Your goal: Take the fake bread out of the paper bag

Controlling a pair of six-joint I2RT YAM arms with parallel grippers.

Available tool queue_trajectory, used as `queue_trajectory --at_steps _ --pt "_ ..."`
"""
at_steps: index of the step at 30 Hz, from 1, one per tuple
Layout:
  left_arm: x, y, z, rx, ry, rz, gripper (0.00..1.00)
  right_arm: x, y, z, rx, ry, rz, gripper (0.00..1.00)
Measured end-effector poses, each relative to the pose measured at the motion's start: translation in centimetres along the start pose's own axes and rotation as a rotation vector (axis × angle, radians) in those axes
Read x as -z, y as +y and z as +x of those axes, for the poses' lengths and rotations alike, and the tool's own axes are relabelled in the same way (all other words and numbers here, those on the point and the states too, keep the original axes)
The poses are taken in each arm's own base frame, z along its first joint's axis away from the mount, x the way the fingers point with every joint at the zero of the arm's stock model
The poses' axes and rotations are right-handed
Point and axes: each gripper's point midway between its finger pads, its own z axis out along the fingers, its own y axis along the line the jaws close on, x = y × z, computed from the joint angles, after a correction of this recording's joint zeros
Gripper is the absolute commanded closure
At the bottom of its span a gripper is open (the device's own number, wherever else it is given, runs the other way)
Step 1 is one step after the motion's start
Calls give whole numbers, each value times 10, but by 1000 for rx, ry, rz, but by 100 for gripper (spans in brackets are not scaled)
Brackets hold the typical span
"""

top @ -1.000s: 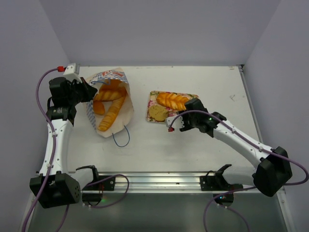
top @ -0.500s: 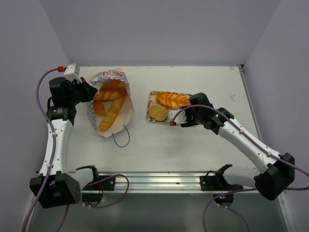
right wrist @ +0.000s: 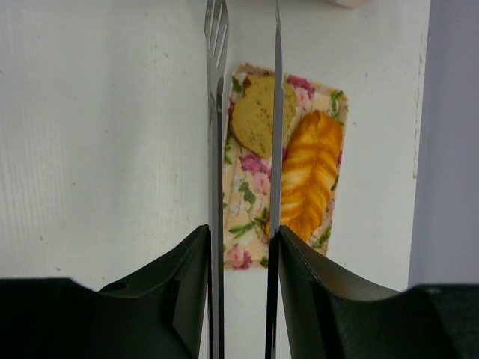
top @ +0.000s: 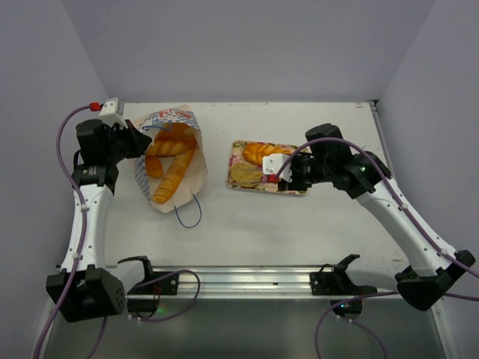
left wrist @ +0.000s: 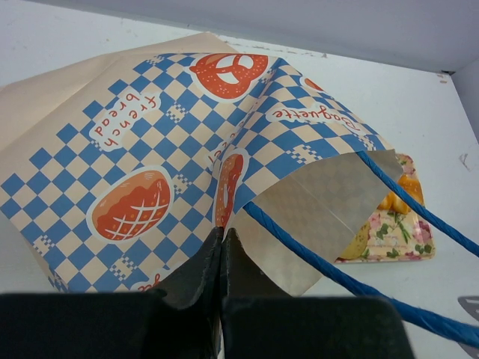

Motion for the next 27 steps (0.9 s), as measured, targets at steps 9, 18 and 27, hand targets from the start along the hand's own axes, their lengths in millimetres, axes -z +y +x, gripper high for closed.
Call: queue_trajectory --at_steps 9,18,27 --pt "0 -1 1 1 5 6 100 -29 22 -89 77 -138 -122 58" --pt "0 -2 1 1 6 10 100 -141 -4 -138 168 -28 -8 59" --pt "2 -5 1 0 6 24 100 -239 -5 -146 288 93 79 58"
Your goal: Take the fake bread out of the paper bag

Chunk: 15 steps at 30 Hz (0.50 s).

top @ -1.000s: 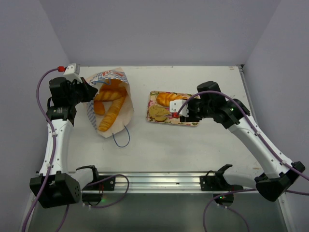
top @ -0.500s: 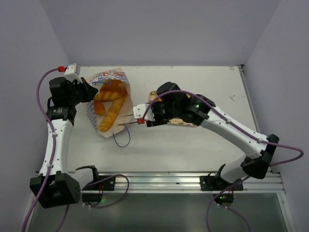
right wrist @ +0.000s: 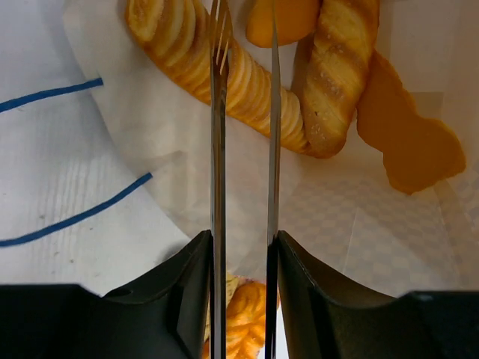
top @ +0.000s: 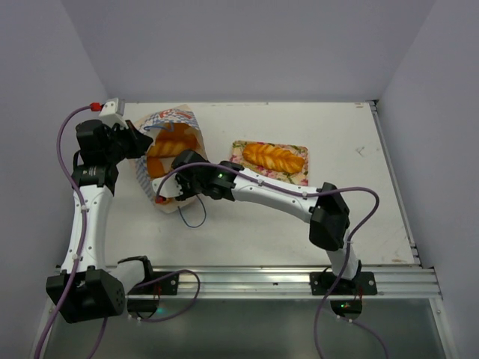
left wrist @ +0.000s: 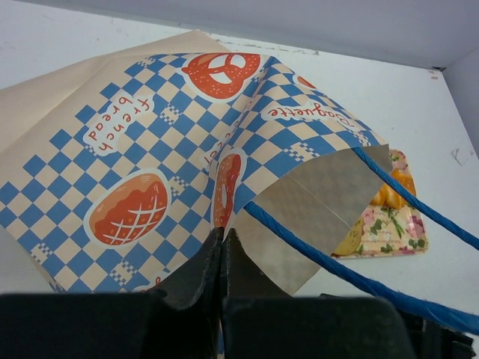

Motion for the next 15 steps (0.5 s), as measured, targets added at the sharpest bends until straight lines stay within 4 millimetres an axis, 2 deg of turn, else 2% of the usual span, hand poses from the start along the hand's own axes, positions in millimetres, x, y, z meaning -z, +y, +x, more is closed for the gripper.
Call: queue_trajectory --at_steps 5,15 --pt "2 -2 1 -2 -2 4 100 -22 1 5 32 46 27 57" --pt "4 -3 2 -3 -5 9 100 -38 -6 11 62 92 80 55"
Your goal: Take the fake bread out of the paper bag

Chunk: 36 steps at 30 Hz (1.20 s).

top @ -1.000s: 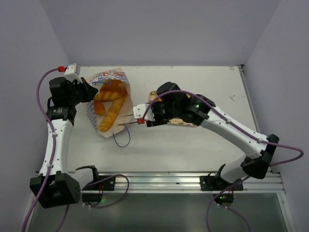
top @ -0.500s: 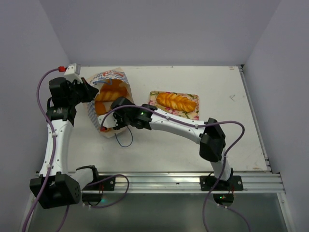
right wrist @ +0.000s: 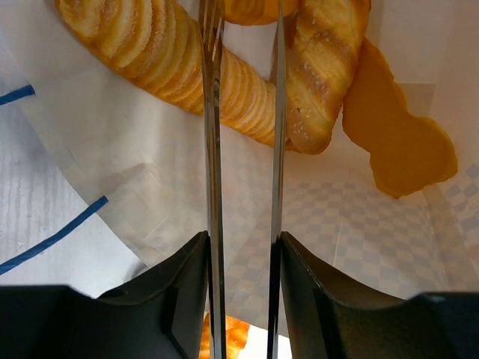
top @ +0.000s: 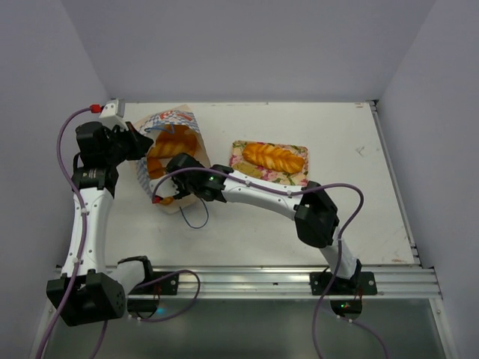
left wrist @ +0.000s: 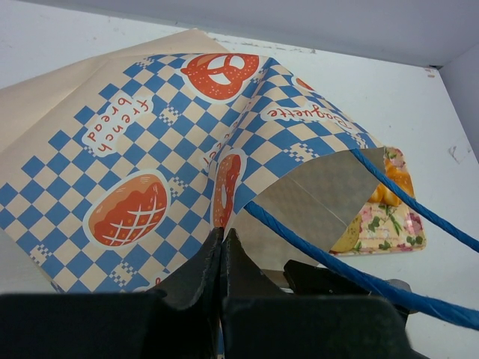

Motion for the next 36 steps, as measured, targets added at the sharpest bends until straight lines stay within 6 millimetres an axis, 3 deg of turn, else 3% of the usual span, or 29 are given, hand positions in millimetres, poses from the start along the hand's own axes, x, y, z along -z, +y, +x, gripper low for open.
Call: queue_trajectory --at_steps 17,36 --pt "0 0 0 0 0 0 100 -2 11 -3 -25 -12 -40 55" --pt "0 0 0 0 0 0 100 4 5 -1 -31 -2 -22 54"
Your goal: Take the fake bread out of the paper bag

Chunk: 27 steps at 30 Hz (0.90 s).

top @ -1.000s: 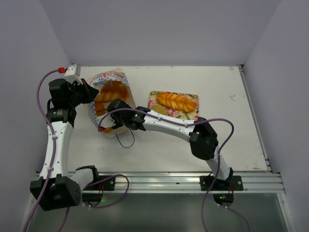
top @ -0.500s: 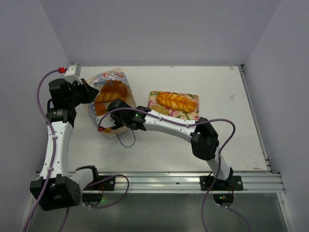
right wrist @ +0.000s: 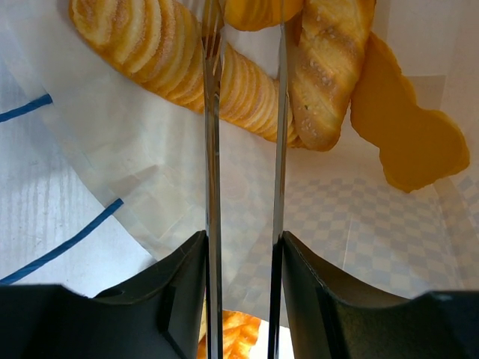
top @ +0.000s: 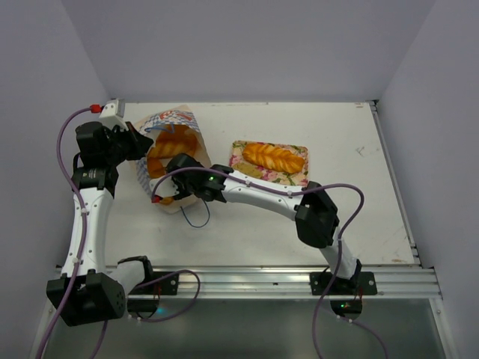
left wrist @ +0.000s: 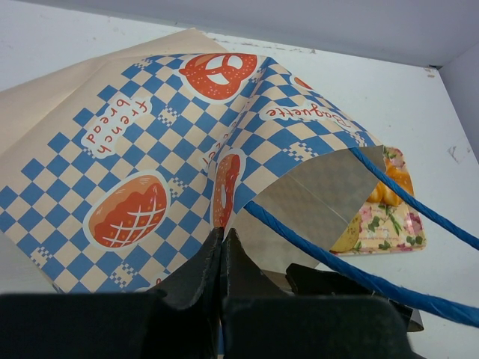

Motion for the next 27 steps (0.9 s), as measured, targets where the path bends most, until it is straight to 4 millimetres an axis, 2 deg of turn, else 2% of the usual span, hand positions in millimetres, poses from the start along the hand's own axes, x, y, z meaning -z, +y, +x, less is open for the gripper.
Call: queue_trajectory --at_steps 13,16,20,27 --pt "0 0 0 0 0 0 100 -28 8 4 11 49 5 57" --pt "0 0 0 0 0 0 100 -30 7 5 12 55 12 61" --pt "0 0 0 0 0 0 100 -32 6 6 16 64 23 76" --pt "0 0 0 0 0 -1 100 -32 5 5 14 62 27 89"
